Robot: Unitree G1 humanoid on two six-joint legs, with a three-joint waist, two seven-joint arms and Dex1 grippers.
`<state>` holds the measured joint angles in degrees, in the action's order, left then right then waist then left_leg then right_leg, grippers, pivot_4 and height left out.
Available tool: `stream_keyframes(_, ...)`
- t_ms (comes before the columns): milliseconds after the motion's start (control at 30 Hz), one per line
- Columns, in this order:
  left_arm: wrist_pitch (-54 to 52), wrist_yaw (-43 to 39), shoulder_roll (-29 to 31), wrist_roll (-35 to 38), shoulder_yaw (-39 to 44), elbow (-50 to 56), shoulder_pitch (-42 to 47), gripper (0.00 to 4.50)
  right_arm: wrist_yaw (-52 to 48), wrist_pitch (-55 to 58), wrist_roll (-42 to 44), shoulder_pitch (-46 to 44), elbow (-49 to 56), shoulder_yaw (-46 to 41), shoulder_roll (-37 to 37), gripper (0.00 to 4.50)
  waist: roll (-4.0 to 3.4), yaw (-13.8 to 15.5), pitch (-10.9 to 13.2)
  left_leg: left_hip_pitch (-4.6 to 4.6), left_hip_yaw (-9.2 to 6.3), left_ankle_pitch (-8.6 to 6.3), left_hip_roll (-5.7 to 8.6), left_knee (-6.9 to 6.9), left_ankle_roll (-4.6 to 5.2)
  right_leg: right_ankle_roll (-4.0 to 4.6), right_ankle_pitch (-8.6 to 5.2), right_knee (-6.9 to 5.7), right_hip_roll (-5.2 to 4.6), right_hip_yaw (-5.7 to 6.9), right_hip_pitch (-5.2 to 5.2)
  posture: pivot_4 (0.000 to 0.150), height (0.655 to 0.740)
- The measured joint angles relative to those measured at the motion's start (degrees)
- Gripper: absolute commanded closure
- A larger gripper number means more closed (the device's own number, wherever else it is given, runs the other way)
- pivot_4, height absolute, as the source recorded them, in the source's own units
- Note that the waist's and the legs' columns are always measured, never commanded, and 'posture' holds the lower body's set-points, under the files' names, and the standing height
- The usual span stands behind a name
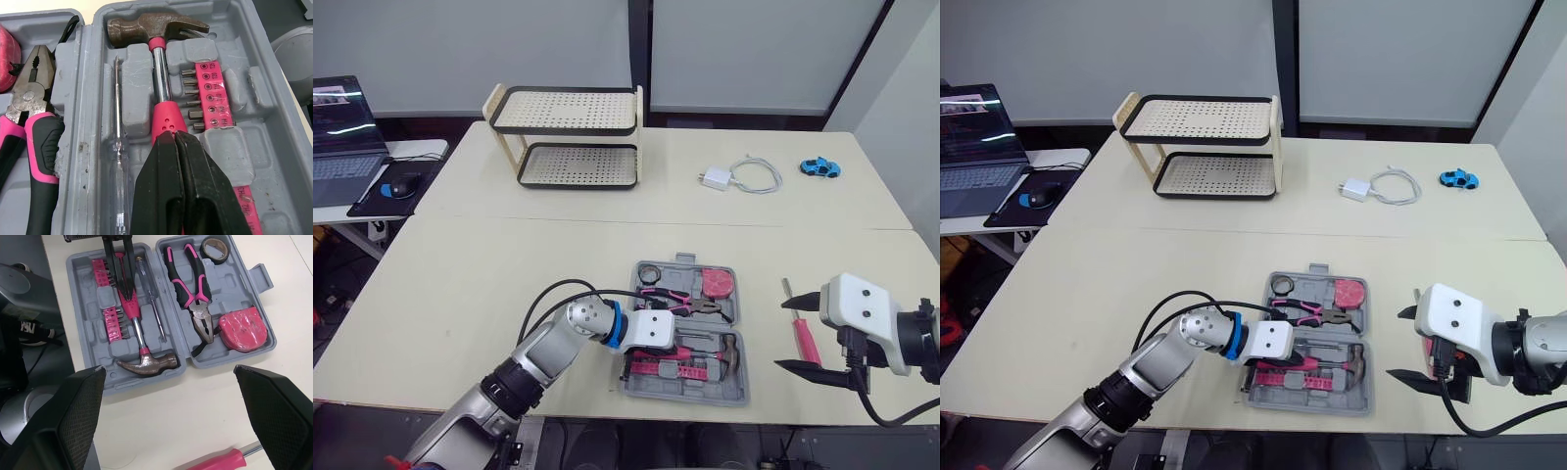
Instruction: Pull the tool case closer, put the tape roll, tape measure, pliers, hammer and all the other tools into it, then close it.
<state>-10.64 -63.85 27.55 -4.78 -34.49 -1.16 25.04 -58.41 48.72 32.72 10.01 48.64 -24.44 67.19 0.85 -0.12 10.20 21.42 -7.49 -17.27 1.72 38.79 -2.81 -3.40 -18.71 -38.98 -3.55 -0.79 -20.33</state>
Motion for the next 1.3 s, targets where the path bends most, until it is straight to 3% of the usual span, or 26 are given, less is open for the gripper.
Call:
stream_keyframes(200,0.72,0.17,-0.36,0.63,1.10,-0.44,-0.94,4.48,0.04,-1.06,-0.64,0.02,-0.05,0.02,-0.01,0.00,-0.02,-0.02,-0.01,-0.39,-0.04,-0.07,-0.02,-0.07,0.11,-0.01,-0.01,0.02,0.00,-0.10,0.29,0.150,0.7400)
stream_keyframes(367,-6.04,-0.49,0.16,5.23,4.71,2.44,-2.50,4.48,1.13,-2.23,-1.26,-0.51,-0.55,0.31,-0.71,0.00,0.00,-0.18,0.01,-0.37,-0.07,-0.07,-0.08,-0.07,0.11,-0.01,-0.01,0.00,0.05,-0.10,0.23,0.150,0.7400)
stream_keyframes(567,-14.98,-0.81,5.75,15.17,17.08,13.79,-3.74,4.48,3.76,-2.68,-1.93,-0.85,-0.92,0.43,-3.66,0.00,-0.05,-0.31,-0.01,-0.37,-0.12,-0.07,-0.12,-0.10,0.10,-0.01,-0.01,0.00,0.07,-0.16,0.19,0.150,0.7400)
stream_keyframes(700,-15.76,-0.98,9.71,20.23,24.49,15.50,-7.48,4.48,5.15,-3.14,-2.46,-0.06,-1.30,-0.25,-5.73,0.00,-0.05,-0.30,-0.01,-0.38,-0.10,-0.08,-0.13,-0.15,0.10,0.00,-0.01,0.02,0.06,-0.18,0.16,0.150,0.7400)
stream_keyframes(833,-11.69,-0.21,14.29,21.03,33.20,11.72,-13.40,4.48,6.33,-5.57,-4.92,2.87,-3.71,-3.83,-9.15,0.00,-0.05,-0.25,-0.01,-0.42,-0.07,-0.08,-0.14,-0.27,0.10,0.00,-0.01,0.04,0.06,-0.20,0.15,0.150,0.7400)
stream_keyframes(1000,-2.95,0.73,15.59,21.20,41.46,5.52,-20.21,4.48,6.10,-12.19,-8.65,7.87,-7.51,-8.56,-13.98,0.00,-0.06,-0.14,-0.01,-0.47,-0.04,-0.07,-0.12,-0.40,0.09,0.00,-0.01,0.08,0.01,-0.22,0.13,0.150,0.7400)
stream_keyframes(1267,5.01,3.16,15.54,21.29,46.74,0.52,-27.81,4.48,2.58,-23.08,-11.84,16.76,-14.57,-15.93,-19.25,0.00,-0.09,-0.08,-0.01,-0.61,0.03,-0.07,-0.15,-0.71,0.08,0.02,-0.02,0.12,-0.03,-0.27,0.13,0.150,0.7400)
stream_keyframes(1300,4.79,4.02,15.39,21.49,47.82,0.54,-29.32,4.31,2.05,-24.73,-12.35,18.61,-15.79,-17.46,-20.26,0.00,-0.09,-0.08,-0.02,-0.62,0.04,-0.07,-0.16,-0.75,0.08,0.03,-0.03,0.14,-0.03,-0.26,0.12,0.150,0.7400)
